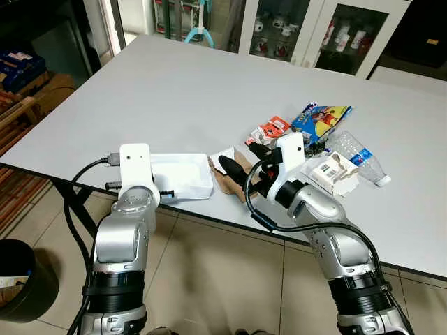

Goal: Picking trash to rubbish bin

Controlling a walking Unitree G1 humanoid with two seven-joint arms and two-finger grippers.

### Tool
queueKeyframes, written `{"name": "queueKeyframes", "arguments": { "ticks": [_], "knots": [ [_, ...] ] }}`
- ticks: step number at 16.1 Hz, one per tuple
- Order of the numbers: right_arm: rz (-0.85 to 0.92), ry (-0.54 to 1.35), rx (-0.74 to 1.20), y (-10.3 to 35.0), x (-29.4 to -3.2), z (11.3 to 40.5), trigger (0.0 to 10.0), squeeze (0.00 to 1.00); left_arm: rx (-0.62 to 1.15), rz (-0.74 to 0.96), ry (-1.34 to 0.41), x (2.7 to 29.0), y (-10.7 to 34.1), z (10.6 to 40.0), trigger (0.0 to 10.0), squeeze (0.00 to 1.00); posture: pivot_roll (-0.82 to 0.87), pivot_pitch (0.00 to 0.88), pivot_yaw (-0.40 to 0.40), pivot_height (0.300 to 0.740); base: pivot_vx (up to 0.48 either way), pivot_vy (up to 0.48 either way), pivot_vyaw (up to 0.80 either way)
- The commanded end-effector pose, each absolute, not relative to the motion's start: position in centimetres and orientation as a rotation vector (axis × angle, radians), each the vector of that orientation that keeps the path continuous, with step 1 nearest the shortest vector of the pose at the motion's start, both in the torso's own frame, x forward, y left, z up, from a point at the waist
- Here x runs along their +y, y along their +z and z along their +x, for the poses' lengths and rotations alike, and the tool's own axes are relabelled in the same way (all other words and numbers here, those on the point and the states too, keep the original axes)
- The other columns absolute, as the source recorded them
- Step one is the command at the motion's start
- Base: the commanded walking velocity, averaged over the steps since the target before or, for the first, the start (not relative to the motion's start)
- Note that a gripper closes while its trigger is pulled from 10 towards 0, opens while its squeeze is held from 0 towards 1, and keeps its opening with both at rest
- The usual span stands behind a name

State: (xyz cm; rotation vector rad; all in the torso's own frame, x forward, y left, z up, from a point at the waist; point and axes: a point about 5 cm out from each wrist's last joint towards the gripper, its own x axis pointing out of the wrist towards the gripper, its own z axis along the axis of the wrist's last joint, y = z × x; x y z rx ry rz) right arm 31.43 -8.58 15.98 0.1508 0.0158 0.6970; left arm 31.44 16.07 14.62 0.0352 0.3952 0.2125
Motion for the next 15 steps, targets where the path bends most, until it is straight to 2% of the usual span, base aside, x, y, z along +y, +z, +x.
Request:
{"name": "queueKeyframes", "arguments": {
  "ticks": [1,2,4,5,9,11,15],
  "knots": [
    [0.148,0.709,0.004,16.5,-8.6,31.6,10.0,0.0,0.34,0.029,0.24,16.2,15.2,31.7,8.7,0.0,-0.03,0.063,-0.095,0.74,0.0,0.0,0.0],
    [0.142,0.692,-0.002,16.5,-8.7,31.7,10.0,0.0,0.264,0.004,0.258,16.2,16.1,31.9,10.0,0.0,-0.03,0.062,-0.095,0.74,0.0,0.0,0.0],
    [0.153,0.594,-0.052,17.3,-9.5,32.5,10.0,0.0,0.094,0.003,0.262,16.2,18.2,32.3,10.0,0.0,-0.03,0.06,-0.096,0.74,0.0,0.0,0.0],
    [0.16,0.572,-0.062,17.4,-9.7,32.7,10.0,0.0,0.071,-0.003,0.254,16.1,18.5,32.3,10.0,0.0,-0.03,0.06,-0.096,0.74,0.0,0.0,0.0],
    [0.166,0.245,-0.173,19.1,-13.1,34.5,10.0,0.0,-0.114,0.025,0.254,15.9,20.3,32.2,10.0,0.0,-0.03,0.057,-0.101,0.74,0.0,0.0,0.0],
    [0.11,0.067,-0.179,18.4,-14.7,34.8,10.0,0.0,-0.192,0.118,0.202,15.0,20.0,32.6,10.0,0.0,-0.02,0.048,-0.104,0.74,0.0,0.0,0.0],
    [0.105,-0.05,-0.191,17.5,-15.4,34.7,10.0,0.0,-0.265,0.139,0.128,14.0,19.4,33.3,10.0,0.0,-0.04,0.022,-0.094,0.74,0.0,0.0,0.0]
  ]
}}
